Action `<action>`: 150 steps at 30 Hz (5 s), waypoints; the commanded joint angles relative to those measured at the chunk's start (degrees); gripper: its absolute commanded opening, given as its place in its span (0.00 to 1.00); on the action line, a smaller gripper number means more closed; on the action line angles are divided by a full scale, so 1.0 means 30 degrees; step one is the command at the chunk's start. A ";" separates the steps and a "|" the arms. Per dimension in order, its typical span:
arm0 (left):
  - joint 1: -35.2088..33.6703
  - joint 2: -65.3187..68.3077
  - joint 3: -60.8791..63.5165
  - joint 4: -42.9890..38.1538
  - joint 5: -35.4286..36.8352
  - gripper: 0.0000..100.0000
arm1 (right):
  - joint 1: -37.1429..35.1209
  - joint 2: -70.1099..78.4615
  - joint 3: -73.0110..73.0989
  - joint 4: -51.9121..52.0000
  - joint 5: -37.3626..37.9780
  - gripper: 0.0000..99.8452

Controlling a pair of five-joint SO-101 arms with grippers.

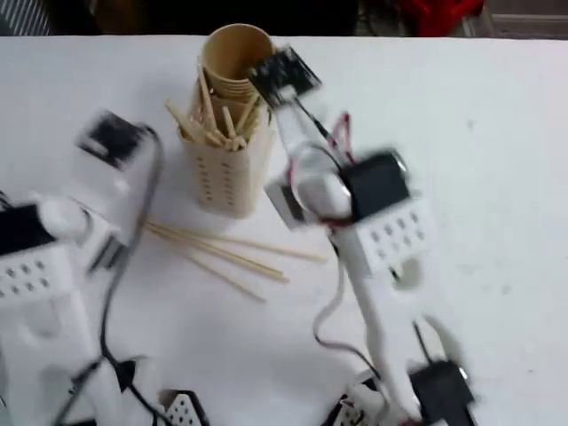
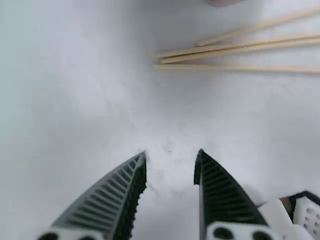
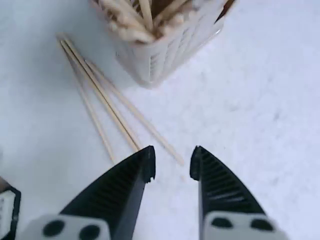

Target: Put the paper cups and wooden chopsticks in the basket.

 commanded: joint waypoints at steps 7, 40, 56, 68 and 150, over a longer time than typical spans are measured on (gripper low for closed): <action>0.8982 -0.3385 0.9055 -0.4161 -0.2872 0.17 | 0.4557 -0.8659 1.3802 -0.4410 0.4777 0.04; 1.0271 1.1590 0.6388 -1.6264 -0.8147 0.24 | 0.6520 -1.6103 2.9509 -1.3055 0.6447 0.04; 1.0212 1.5253 0.3253 -1.4857 -0.5978 0.16 | 0.6520 -1.6103 2.9802 -1.3260 0.6447 0.04; 1.0447 1.5223 0.3253 -1.1780 -0.0205 0.08 | 0.6520 -1.6103 2.9832 -1.3495 0.6447 0.04; 0.9421 0.7546 -0.8879 -2.0718 1.4037 0.02 | 0.7839 -1.6103 3.0799 -1.4901 0.6447 0.03</action>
